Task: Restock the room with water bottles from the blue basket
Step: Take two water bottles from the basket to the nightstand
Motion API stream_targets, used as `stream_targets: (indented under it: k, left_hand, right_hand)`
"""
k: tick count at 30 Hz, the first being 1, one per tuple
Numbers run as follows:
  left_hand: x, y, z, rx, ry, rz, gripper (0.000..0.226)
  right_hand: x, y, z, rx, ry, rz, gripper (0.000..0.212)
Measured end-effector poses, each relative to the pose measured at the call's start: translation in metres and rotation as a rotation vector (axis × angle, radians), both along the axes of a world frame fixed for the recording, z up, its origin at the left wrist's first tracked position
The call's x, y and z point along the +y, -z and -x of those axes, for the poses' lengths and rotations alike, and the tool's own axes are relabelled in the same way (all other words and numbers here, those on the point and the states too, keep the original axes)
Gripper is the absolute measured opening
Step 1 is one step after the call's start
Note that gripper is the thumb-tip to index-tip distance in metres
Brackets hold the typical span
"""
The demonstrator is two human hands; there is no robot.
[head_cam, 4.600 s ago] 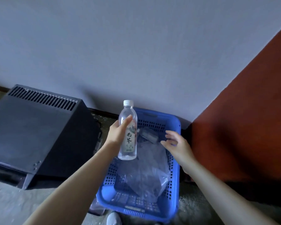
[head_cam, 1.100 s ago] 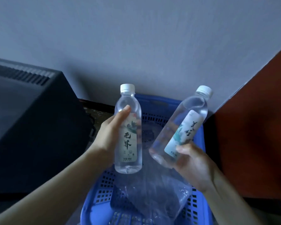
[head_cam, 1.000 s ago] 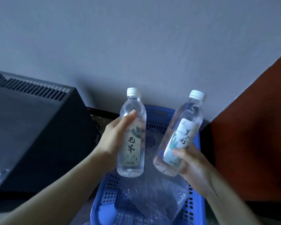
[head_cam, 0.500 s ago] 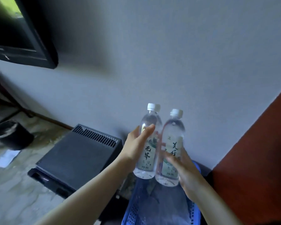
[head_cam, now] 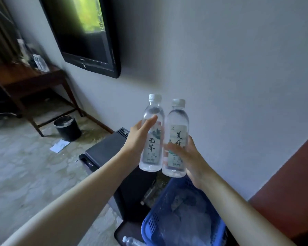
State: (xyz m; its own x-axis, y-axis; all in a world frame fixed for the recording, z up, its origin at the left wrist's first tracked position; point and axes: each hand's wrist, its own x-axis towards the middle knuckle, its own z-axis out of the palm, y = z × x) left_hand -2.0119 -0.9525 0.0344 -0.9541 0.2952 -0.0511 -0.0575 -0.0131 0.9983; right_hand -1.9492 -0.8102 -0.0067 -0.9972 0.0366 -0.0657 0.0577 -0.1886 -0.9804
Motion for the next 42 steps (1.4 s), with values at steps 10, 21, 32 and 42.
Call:
stream_targets:
  k: [10, 21, 32, 42]
  left_hand:
    - [-0.111, 0.004, 0.001, 0.005, -0.176, -0.042, 0.059]
    - [-0.283, 0.005, 0.047, -0.008, -0.317, -0.067, 0.035]
    - [-0.420, 0.014, 0.093, -0.036, -0.470, -0.129, 0.035]
    - [-0.517, 0.032, 0.204, -0.036, -0.602, -0.153, 0.053]
  right_hand:
    - [-0.104, -0.001, 0.022, -0.009, -0.169, -0.006, 0.056]
    - [-0.273, 0.005, 0.092, 0.027, -0.272, -0.004, 0.057]
    - [-0.405, 0.008, 0.164, 0.004, -0.443, -0.086, 0.076]
    - [-0.503, 0.030, 0.298, -0.013, -0.635, -0.127, 0.086]
